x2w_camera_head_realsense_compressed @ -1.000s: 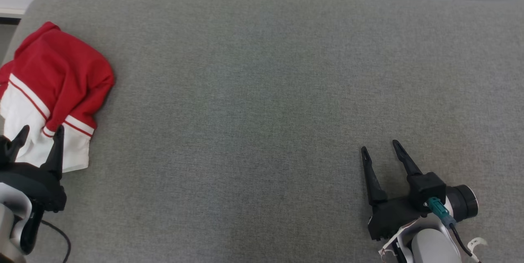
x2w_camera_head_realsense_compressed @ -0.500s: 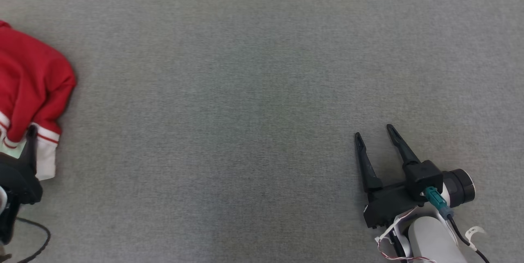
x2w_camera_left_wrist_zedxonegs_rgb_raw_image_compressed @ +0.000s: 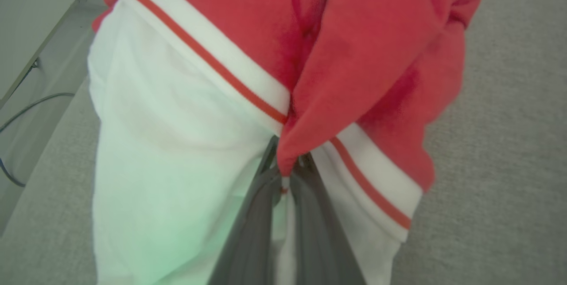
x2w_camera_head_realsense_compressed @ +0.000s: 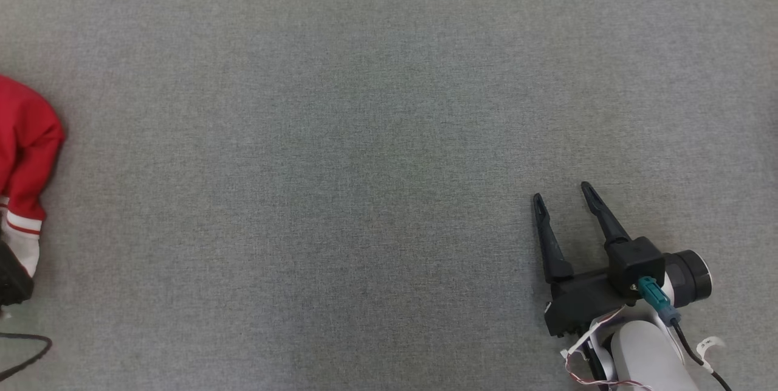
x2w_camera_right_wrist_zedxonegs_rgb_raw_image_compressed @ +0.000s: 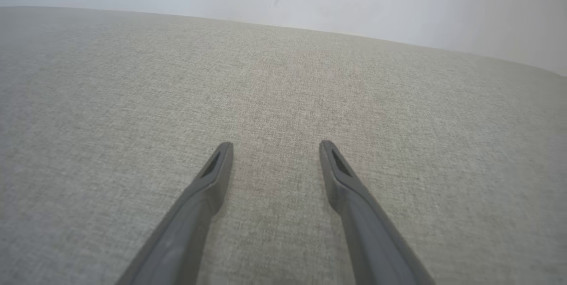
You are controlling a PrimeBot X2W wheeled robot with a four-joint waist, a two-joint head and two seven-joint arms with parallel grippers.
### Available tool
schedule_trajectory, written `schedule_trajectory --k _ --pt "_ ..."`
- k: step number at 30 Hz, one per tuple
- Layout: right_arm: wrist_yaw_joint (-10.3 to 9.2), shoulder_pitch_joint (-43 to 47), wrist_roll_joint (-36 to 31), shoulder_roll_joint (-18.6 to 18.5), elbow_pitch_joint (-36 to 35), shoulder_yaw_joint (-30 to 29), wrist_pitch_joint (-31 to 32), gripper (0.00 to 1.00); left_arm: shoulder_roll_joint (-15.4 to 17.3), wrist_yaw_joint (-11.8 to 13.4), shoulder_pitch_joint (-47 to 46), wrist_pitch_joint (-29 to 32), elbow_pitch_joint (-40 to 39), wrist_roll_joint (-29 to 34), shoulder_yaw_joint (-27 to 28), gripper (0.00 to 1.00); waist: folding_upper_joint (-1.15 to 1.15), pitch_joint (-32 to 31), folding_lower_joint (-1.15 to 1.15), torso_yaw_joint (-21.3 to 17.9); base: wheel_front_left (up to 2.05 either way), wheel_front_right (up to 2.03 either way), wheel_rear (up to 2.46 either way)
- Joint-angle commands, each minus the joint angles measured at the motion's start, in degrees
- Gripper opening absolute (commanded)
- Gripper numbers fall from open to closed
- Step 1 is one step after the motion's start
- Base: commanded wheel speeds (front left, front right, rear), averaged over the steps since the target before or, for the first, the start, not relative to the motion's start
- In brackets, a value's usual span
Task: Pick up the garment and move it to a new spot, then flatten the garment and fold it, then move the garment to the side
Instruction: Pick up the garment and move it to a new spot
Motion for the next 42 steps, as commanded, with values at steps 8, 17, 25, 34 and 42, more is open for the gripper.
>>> schedule_trajectory --k 8,17,25,34,42 --pt "-0.15 0.76 1.91 1.02 1.04 0.39 0.01 1.00 2.54 0.03 -2.79 -1.00 -2.27 0.24 -3.22 0.00 0.00 -3.17 0.00 -1.29 0.00 0.00 0.00" --pt "-0.15 1.21 6.72 1.26 2.42 2.27 0.02 1.00 4.05 0.03 -5.63 0.20 -7.49 0.77 -9.00 0.00 0.00 -7.49 0.00 -4.93 0.00 0.00 0.00" --pt "-0.15 1.42 9.06 1.25 3.47 3.52 0.02 1.00 -1.35 0.03 -6.26 0.71 -10.72 -0.07 -13.40 0.00 0.00 -10.15 0.00 -8.74 0.00 0.00 0.00" --pt "-0.15 2.37 10.32 1.25 3.58 4.18 0.01 1.00 -11.02 0.02 -1.80 -4.69 -15.33 -2.38 -18.24 0.00 0.00 -12.68 0.00 -13.51 0.00 0.00 0.00" --pt "-0.16 2.75 11.14 1.26 3.53 4.32 0.02 1.00 -18.73 0.02 0.58 -10.88 -16.32 -4.87 -21.76 0.00 0.00 -13.60 0.00 -15.81 0.00 0.00 0.00"
